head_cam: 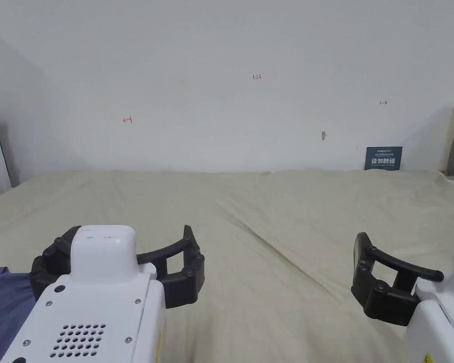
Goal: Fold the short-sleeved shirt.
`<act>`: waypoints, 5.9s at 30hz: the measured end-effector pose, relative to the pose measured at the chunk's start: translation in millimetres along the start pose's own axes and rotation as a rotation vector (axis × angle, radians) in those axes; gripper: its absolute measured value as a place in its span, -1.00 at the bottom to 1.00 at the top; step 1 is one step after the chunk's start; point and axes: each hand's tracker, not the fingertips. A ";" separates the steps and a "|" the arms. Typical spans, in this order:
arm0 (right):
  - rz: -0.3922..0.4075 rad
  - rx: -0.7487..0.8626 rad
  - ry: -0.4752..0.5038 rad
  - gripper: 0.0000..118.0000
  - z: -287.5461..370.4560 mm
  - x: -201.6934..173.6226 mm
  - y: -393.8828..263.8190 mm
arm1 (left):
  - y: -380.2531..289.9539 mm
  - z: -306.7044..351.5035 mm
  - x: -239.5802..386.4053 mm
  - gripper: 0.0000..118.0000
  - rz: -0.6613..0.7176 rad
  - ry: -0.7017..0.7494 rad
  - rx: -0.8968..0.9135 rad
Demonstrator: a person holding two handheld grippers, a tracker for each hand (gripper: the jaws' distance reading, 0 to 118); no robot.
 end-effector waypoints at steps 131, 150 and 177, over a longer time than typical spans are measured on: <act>-0.245 -0.380 0.237 -1.00 -109.8 29.8 6.8 | 175.8 -260.6 52.6 -0.98 -0.006 -0.701 -0.662; -0.264 -0.539 0.108 -1.00 -116.0 86.4 -55.4 | -133.8 -306.1 213.5 0.80 -0.047 -0.706 -1.366; -0.279 -0.235 0.181 -1.00 -82.7 63.1 -8.9 | -10.1 -47.4 -74.1 -1.00 0.158 -0.026 -0.289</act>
